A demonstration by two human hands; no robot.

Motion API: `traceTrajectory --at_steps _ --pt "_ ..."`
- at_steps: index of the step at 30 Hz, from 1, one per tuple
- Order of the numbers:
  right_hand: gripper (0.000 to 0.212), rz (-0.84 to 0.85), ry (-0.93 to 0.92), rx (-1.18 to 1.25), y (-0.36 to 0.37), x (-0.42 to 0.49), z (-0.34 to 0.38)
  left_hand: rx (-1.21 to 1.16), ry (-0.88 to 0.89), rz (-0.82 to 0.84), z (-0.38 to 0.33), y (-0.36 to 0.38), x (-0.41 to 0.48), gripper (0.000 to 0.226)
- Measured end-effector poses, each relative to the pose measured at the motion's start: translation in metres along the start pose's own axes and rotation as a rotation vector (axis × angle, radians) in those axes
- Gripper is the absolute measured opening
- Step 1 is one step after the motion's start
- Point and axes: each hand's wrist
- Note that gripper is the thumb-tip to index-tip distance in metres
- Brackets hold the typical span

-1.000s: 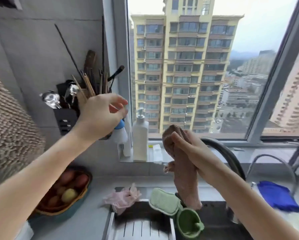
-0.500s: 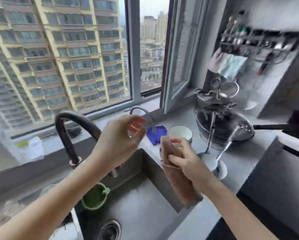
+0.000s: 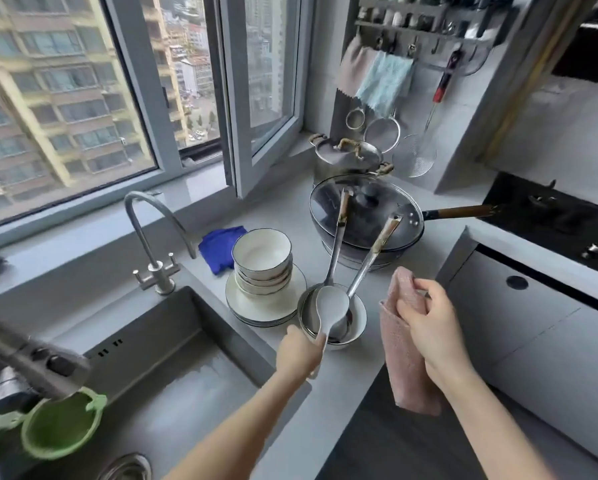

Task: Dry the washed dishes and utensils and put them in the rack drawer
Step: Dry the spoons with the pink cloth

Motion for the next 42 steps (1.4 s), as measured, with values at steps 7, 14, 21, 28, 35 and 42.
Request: traceTrajectory --at_steps 7,14,21,28,35,42 --pt "0.03 0.047 0.033 0.015 -0.002 0.026 -0.022 -0.478 -0.201 0.027 -0.009 0.014 0.013 0.02" --pt "0.03 0.105 -0.096 -0.093 0.03 0.036 -0.01 -0.405 -0.145 0.085 -0.011 -0.031 -0.006 0.02" --pt "0.024 0.26 -0.542 -0.376 0.099 0.003 0.011 -0.343 -0.031 -0.009 -0.007 -0.072 -0.032 0.027" --pt "0.055 0.644 -0.651 -0.65 0.164 -0.007 0.006 -0.259 0.042 -0.208 0.024 -0.121 -0.075 0.022" --pt "0.03 0.486 -0.38 -0.365 0.204 -0.029 0.014 -0.066 0.148 -0.354 0.057 -0.161 -0.1 0.031" --pt "0.03 0.322 -0.278 -0.059 0.178 -0.036 0.053 -0.116 0.089 -0.404 0.088 -0.185 -0.109 0.031"
Point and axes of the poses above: each hand's wrist, its own x-axis towards the middle knuckle, its own y-axis out of the palm, z = x × y, and after that the axes turned 11 degrees about -x, right-handed
